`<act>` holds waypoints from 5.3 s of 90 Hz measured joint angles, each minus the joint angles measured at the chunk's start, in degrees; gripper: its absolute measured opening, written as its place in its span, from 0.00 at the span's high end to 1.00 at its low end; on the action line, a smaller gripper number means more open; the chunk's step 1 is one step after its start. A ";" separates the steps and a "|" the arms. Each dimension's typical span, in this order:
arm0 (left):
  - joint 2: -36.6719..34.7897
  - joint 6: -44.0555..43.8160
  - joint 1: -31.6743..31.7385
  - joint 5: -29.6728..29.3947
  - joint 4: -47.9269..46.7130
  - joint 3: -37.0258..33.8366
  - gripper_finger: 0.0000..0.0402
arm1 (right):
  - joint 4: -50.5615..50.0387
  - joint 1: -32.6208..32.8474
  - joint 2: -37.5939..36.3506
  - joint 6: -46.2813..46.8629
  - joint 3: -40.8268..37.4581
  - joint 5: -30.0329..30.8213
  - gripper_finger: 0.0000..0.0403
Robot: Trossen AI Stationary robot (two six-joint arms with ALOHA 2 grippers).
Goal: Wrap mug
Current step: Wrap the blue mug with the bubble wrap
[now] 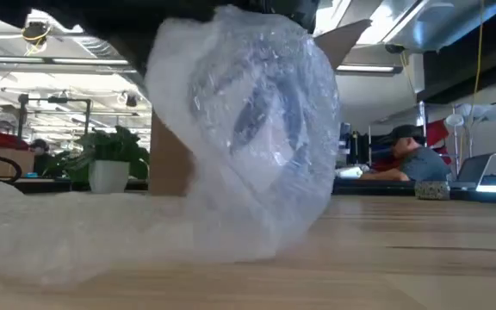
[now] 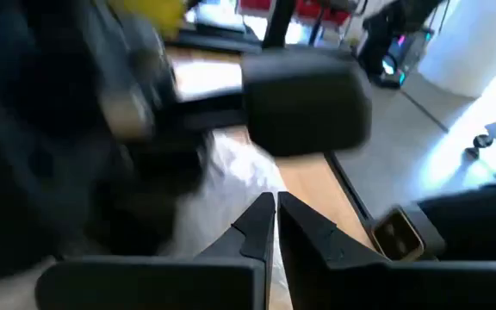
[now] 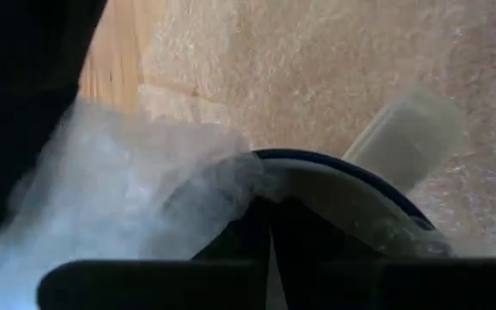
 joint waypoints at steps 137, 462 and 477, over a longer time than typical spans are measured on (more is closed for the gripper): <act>-1.31 -4.88 -0.45 -0.36 -5.58 0.07 1.00 | -9.82 2.98 -0.79 3.00 0.84 10.17 1.00; 6.57 -4.81 5.57 2.65 3.59 0.20 1.00 | -25.16 5.45 -0.70 5.66 15.29 14.03 1.00; 6.64 -4.84 6.11 2.83 3.63 0.20 1.00 | -27.57 6.55 -0.70 6.81 17.73 14.63 1.00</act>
